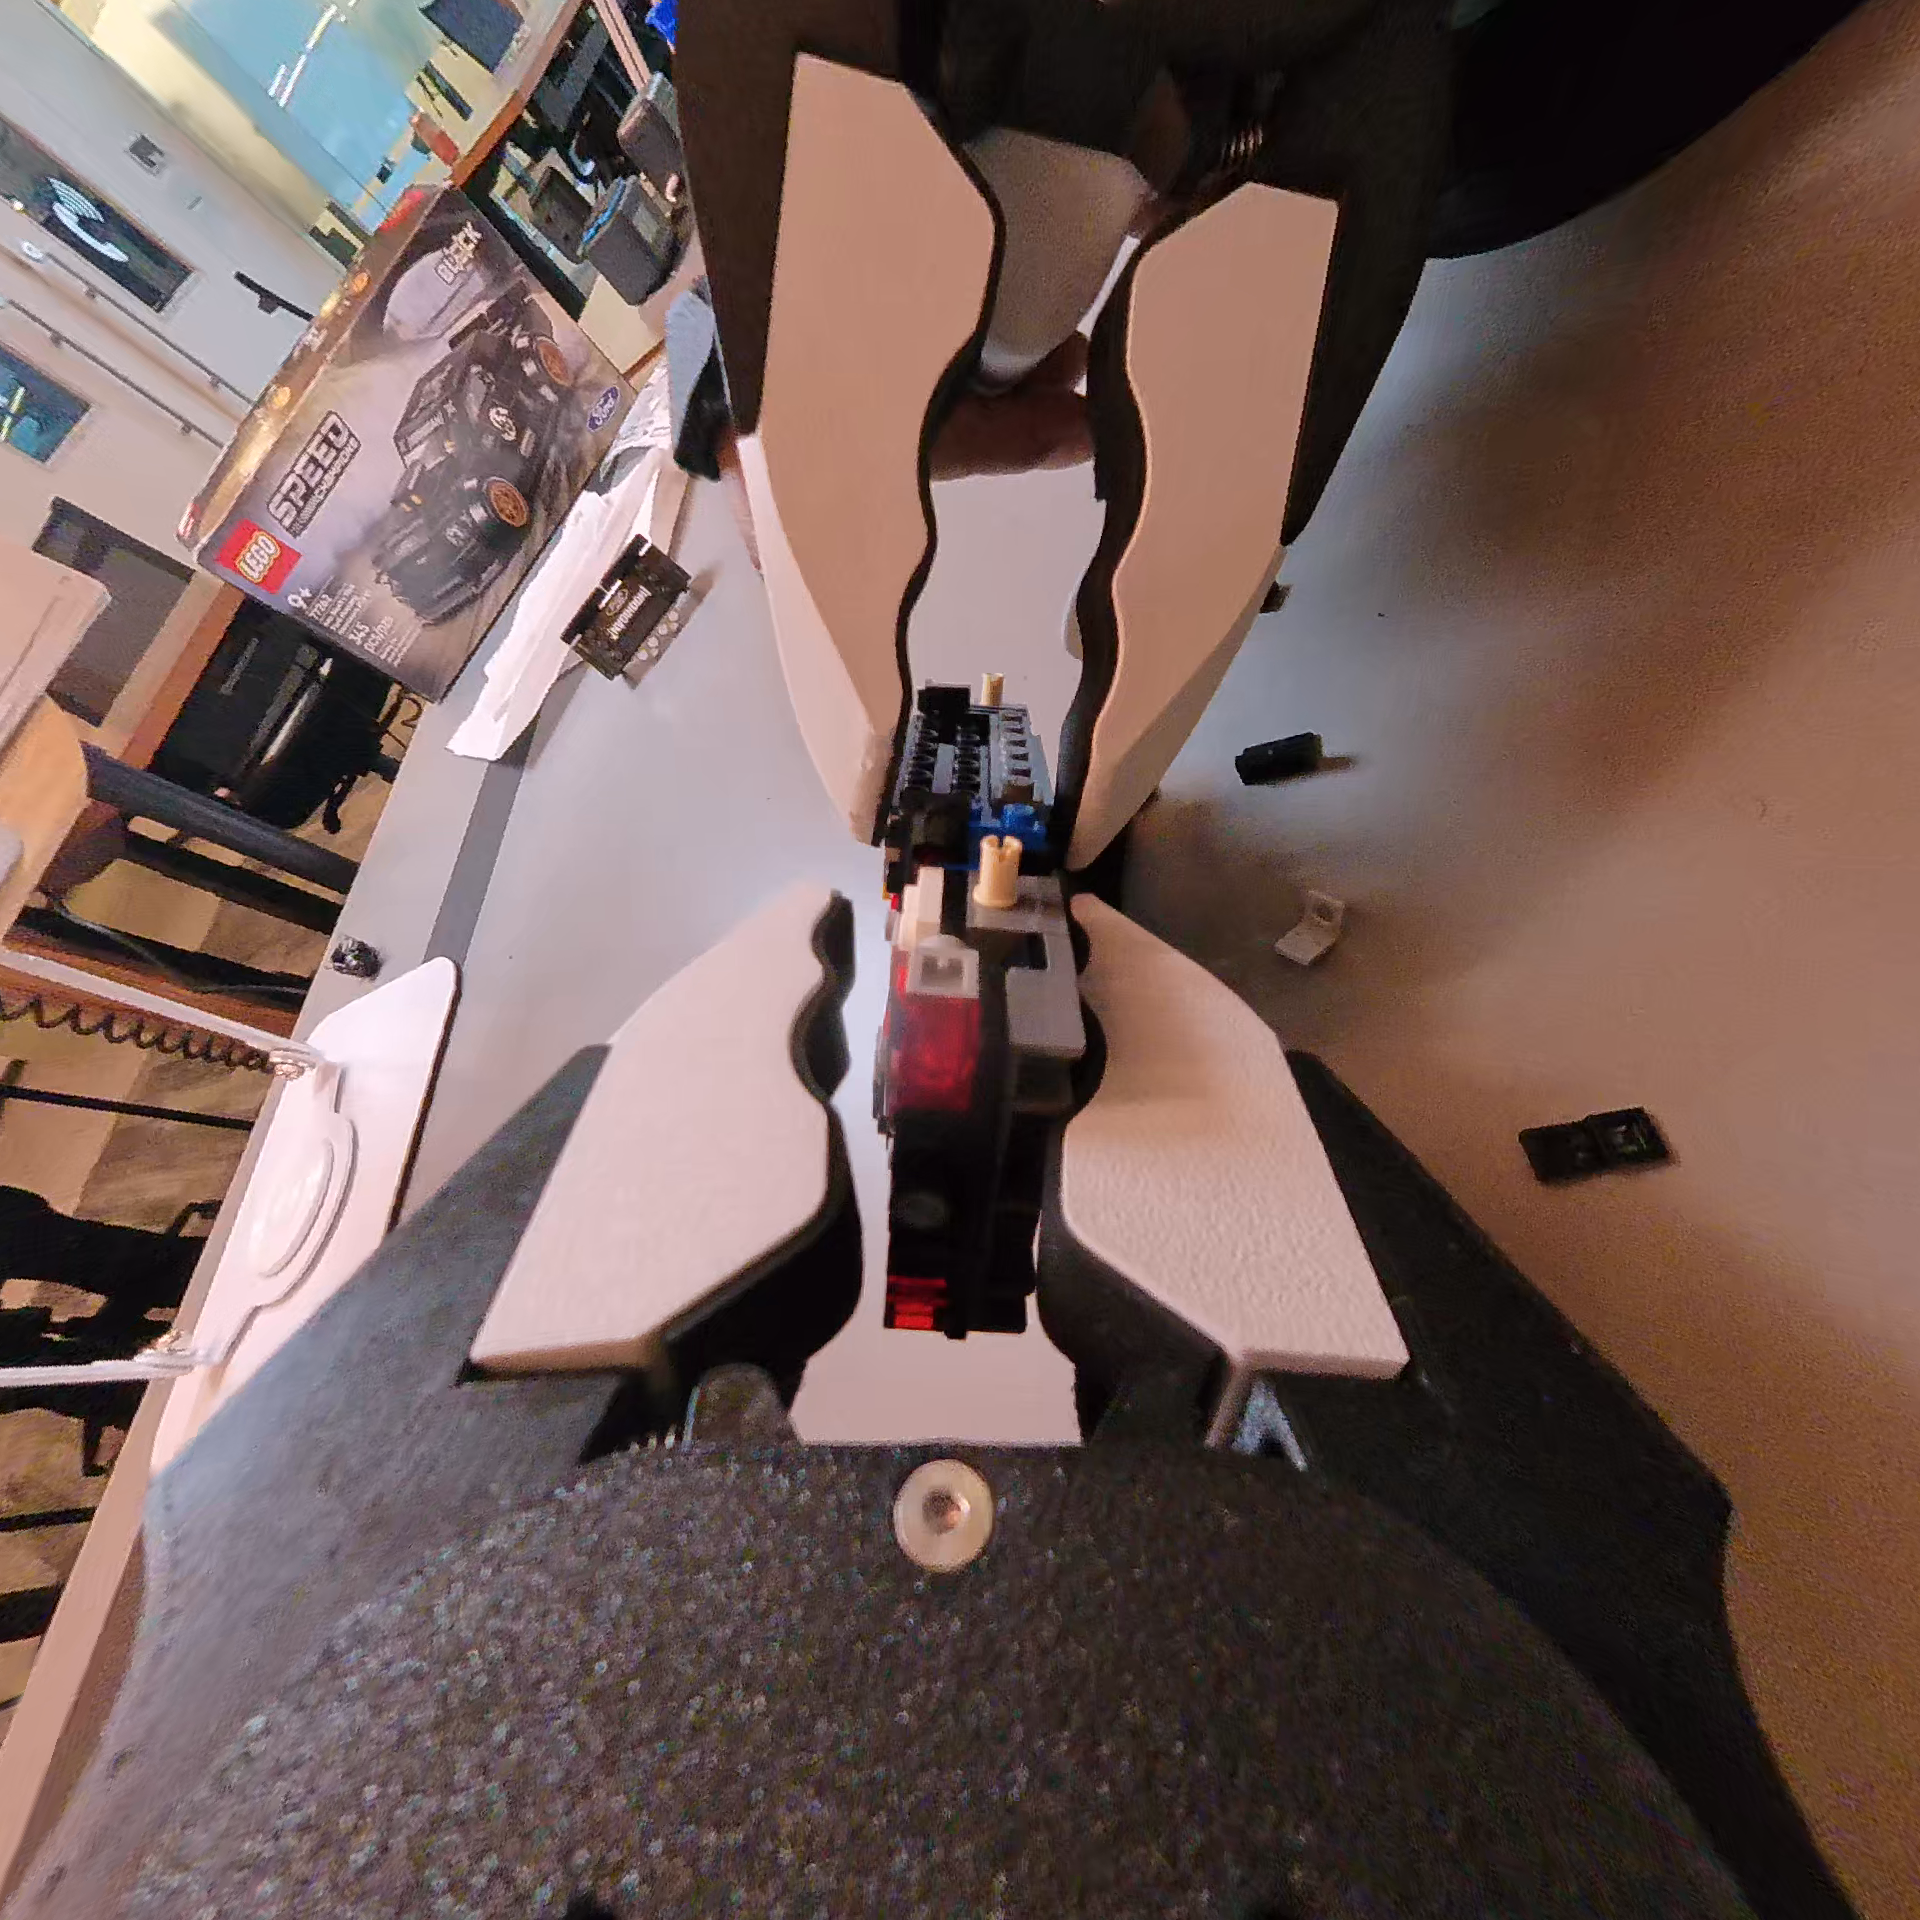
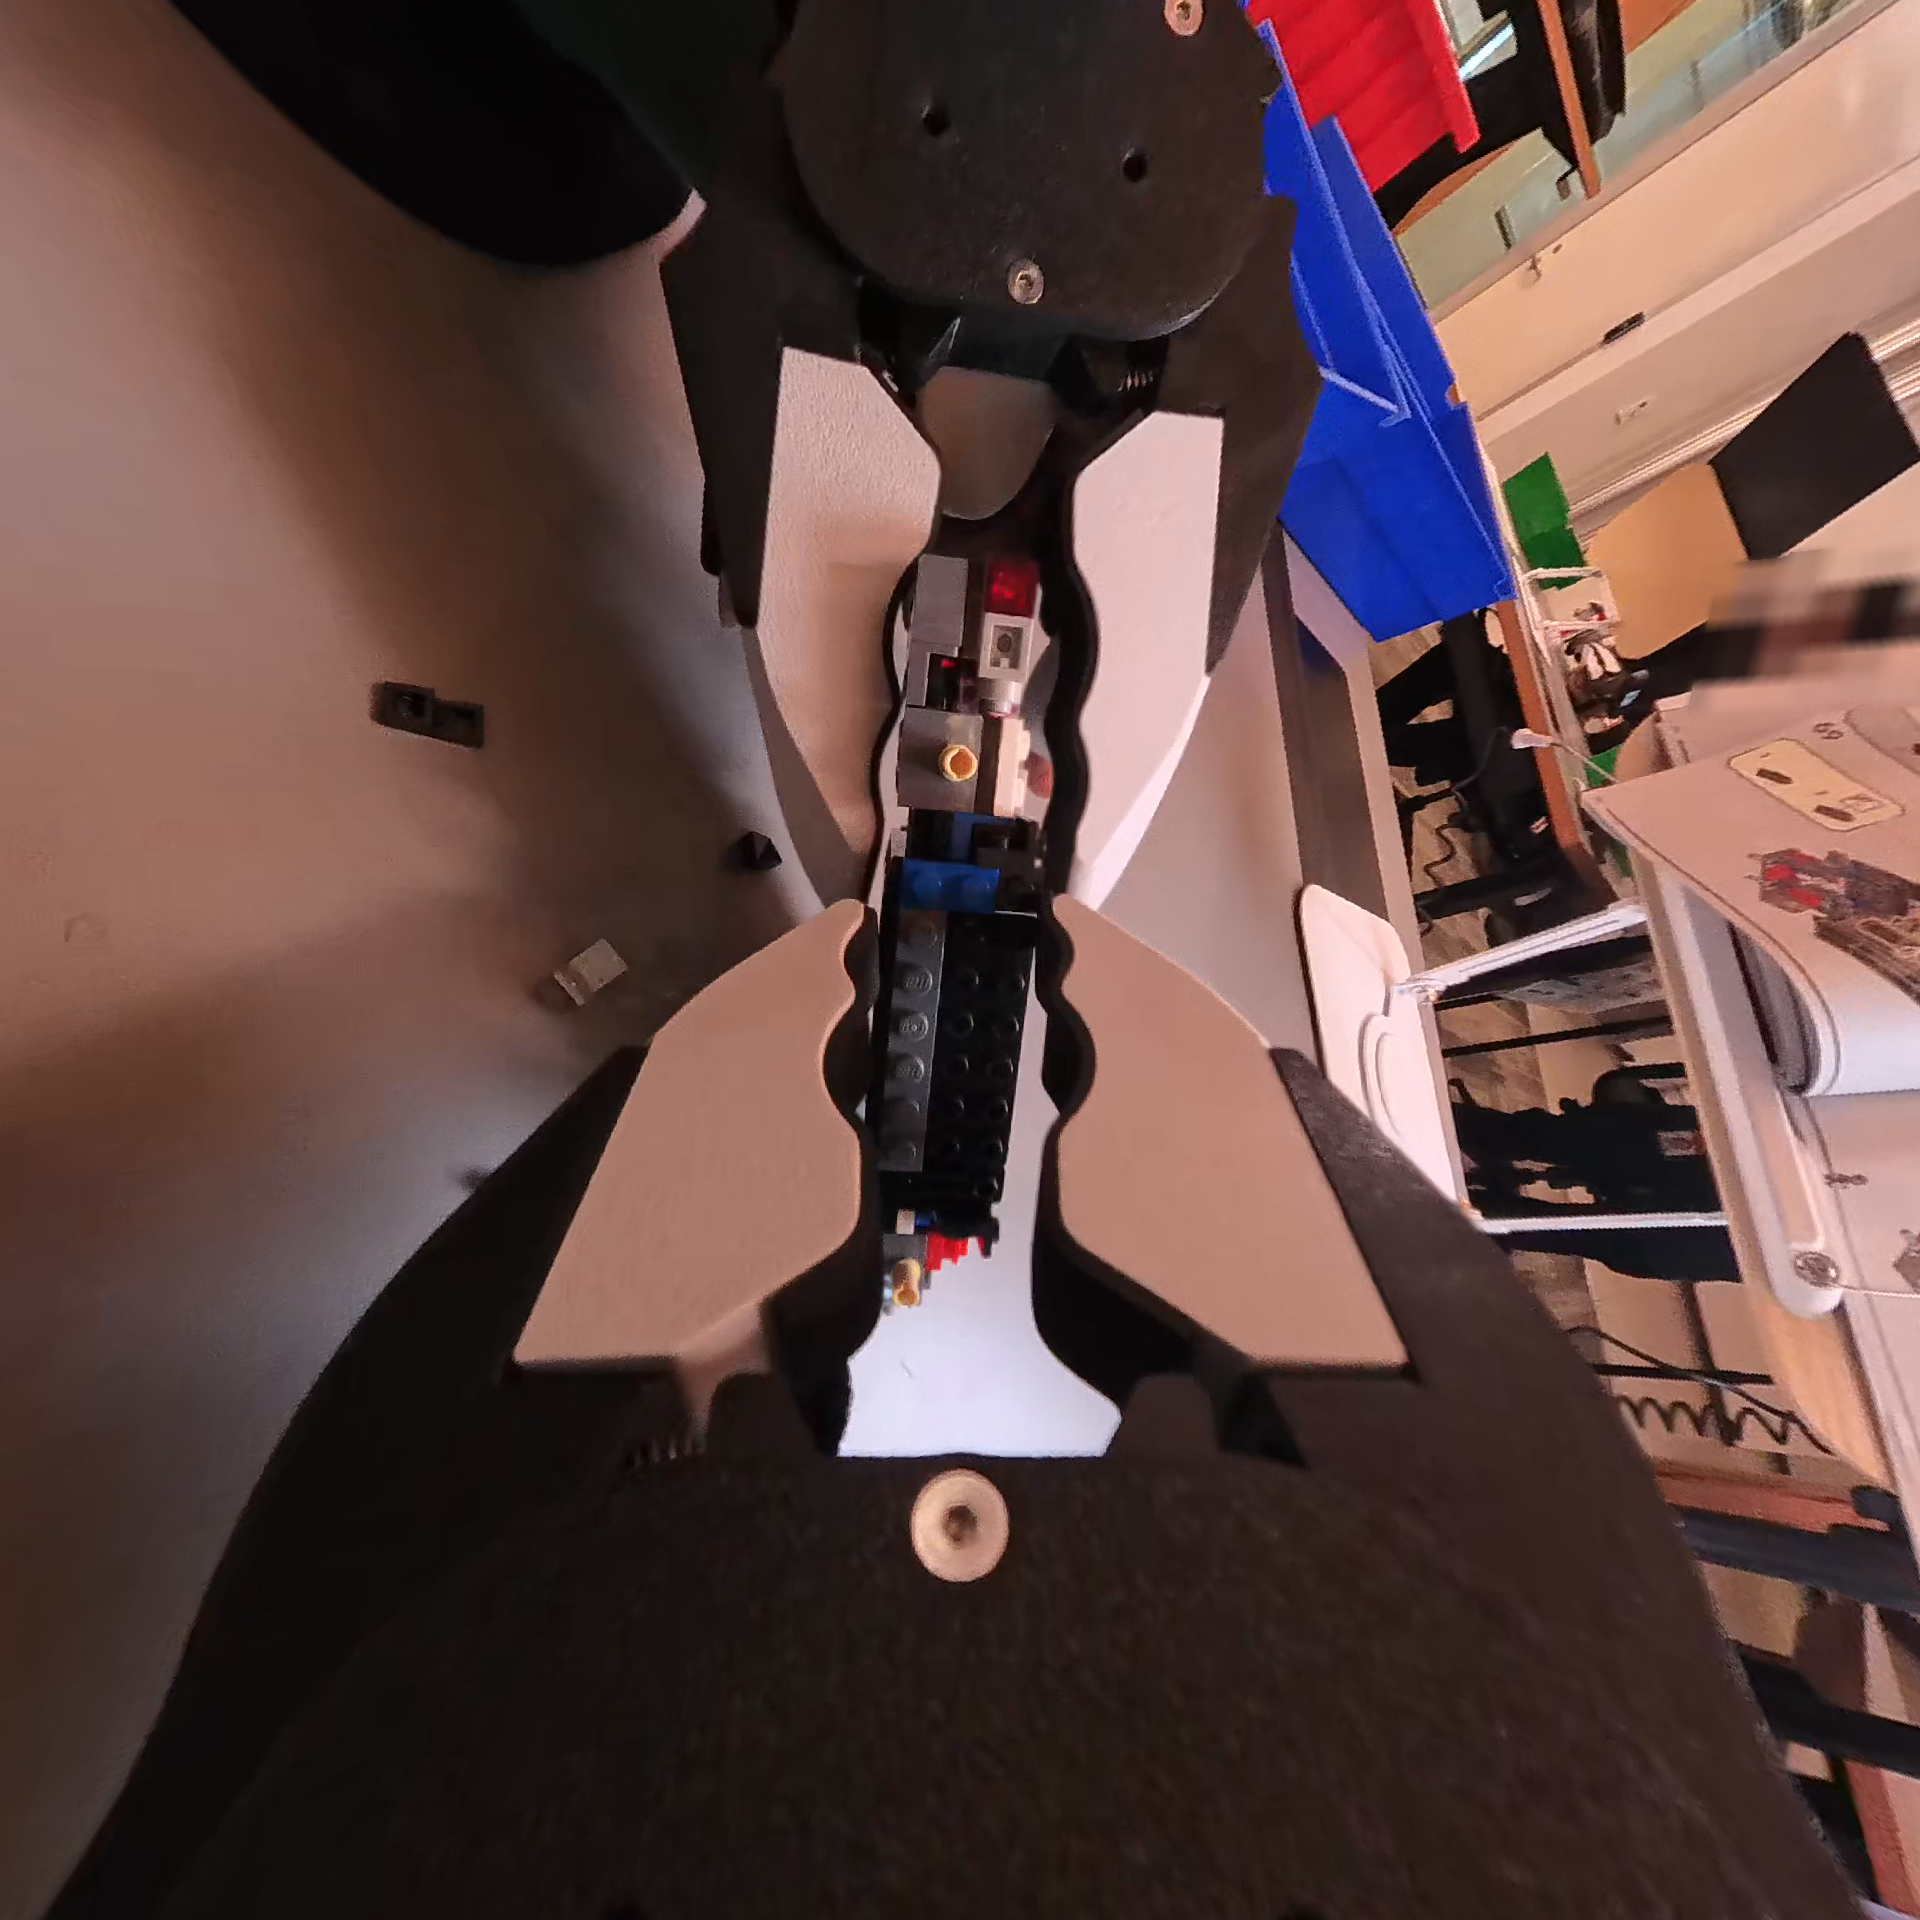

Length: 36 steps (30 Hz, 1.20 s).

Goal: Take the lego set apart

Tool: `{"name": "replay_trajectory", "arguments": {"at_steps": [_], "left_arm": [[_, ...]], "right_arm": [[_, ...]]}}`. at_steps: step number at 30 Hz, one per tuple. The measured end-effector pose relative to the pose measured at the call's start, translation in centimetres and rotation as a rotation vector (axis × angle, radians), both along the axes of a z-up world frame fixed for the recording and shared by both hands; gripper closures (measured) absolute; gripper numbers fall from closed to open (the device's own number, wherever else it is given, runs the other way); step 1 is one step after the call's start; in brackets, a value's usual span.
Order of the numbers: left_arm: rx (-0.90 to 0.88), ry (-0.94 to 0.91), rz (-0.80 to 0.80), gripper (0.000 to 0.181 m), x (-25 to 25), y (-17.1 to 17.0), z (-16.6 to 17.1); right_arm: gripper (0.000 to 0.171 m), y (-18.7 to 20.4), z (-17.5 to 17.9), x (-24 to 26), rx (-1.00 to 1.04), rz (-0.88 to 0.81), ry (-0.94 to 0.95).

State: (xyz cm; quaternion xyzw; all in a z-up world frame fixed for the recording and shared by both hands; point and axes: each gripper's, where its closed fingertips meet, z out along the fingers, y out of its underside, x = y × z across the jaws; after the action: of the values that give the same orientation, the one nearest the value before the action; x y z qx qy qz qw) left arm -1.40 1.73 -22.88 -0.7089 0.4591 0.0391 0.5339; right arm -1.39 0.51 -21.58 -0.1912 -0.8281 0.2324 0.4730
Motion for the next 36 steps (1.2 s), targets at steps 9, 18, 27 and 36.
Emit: {"name": "replay_trajectory", "arguments": {"at_steps": [9, 18, 27, 36], "left_arm": [[0.017, 0.08, -0.01, 0.153, 0.1, -0.2, -0.3], [0.008, 0.093, -0.009, 0.153, 0.3, -0.3, -0.4], [-0.004, 0.078, -0.004, 0.153, 0.4, -0.3, -0.4], [-0.063, -0.048, 0.022, 0.153, -0.3, 0.0, -0.2]], "right_arm": [[0.142, -0.1, -0.1, 0.3, -0.011, 0.014, -0.017], [0.142, -0.4, -0.2, 0.4, 0.063, 0.016, -0.016], [0.142, -0.4, -0.2, 0.5, 0.075, -0.006, -0.035], [0.139, 0.5, 0.8, 0.4, -0.096, -0.021, -0.01]]}}
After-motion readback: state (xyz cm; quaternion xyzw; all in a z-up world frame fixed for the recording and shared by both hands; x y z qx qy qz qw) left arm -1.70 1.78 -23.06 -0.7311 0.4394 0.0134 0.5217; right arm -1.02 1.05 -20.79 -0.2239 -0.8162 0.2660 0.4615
